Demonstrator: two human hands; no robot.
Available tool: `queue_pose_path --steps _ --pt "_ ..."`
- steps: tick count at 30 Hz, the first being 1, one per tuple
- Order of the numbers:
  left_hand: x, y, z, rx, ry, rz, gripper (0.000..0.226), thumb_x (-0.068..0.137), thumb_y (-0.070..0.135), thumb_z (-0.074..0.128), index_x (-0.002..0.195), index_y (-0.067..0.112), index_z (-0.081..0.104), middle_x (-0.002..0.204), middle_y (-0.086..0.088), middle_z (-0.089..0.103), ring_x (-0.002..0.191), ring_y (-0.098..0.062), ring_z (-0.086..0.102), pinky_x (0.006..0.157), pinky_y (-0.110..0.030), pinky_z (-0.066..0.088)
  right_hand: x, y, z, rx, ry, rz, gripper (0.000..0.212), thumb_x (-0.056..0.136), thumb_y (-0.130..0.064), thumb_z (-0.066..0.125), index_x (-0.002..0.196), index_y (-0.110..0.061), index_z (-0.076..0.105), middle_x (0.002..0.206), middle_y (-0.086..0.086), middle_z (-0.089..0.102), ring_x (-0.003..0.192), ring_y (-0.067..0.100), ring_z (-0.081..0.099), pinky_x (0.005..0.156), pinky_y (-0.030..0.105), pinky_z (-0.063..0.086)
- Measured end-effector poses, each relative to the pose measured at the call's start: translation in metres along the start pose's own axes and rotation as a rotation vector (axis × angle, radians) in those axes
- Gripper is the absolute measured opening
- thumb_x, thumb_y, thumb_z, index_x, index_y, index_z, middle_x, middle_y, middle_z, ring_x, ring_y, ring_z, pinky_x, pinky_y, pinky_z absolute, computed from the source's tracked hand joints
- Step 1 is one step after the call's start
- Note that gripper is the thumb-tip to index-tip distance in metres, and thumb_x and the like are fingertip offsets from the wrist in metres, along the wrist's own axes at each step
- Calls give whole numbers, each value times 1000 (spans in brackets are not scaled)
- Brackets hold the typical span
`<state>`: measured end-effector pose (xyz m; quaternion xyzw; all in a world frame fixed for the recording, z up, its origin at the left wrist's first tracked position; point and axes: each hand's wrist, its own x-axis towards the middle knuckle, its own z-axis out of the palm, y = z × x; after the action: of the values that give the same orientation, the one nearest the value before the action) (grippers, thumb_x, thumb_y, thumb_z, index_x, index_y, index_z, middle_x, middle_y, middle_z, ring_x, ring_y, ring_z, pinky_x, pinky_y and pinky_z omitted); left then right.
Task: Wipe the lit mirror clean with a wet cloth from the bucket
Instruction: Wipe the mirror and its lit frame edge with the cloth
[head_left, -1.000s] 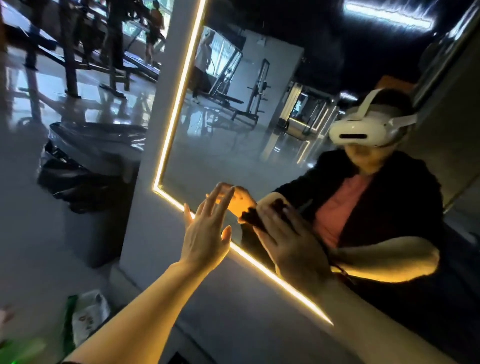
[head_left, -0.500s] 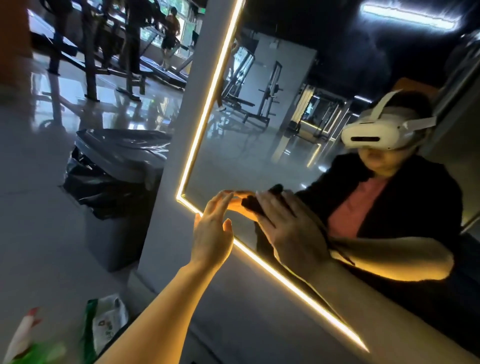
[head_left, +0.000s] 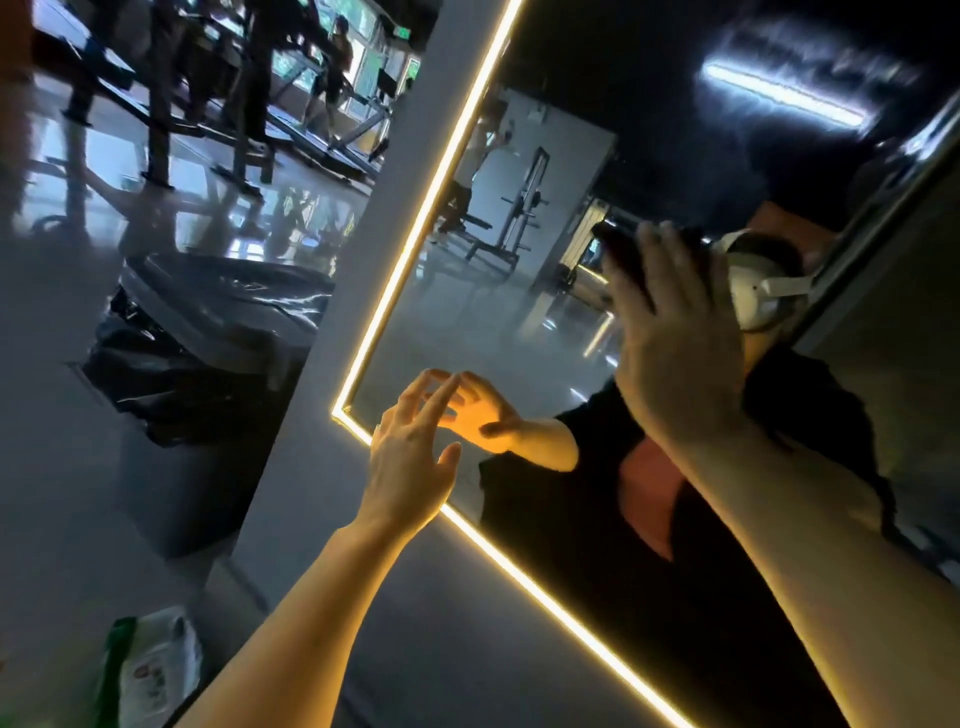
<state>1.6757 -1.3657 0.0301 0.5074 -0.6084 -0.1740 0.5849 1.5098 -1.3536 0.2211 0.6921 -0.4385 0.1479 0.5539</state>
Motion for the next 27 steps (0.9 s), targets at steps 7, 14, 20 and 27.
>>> queue_pose_path --steps 7,14,20,27 --pt "8 -10 -14 -58 -4 -87 66 90 6 67 147 25 41 155 -2 33 141 -19 35 114 -32 31 8 -27 13 -8 53 -43 56 96 -8 28 151 -6 34 154 25 35 146 37 28 118 56 23" --pt "0 -16 -16 -59 -81 -123 68 91 11 66 148 32 37 157 6 28 140 -13 36 107 -22 31 -8 -69 27 19 -147 -473 42 92 -20 52 131 -11 63 146 21 48 138 35 43 117 48 23" --pt "6 -27 -25 -148 0 -152 63 87 -5 62 143 19 46 139 6 43 110 14 46 83 7 28 87 -49 12 -12 88 83 57 93 -13 33 149 -6 38 153 26 34 145 38 24 120 52 14" --pt "10 -48 -25 -127 134 -328 56 87 -9 49 138 16 49 140 -8 44 108 -16 54 84 -11 37 -10 -160 68 -27 -110 -525 53 94 -14 25 125 -7 68 134 21 59 127 35 54 116 48 29"
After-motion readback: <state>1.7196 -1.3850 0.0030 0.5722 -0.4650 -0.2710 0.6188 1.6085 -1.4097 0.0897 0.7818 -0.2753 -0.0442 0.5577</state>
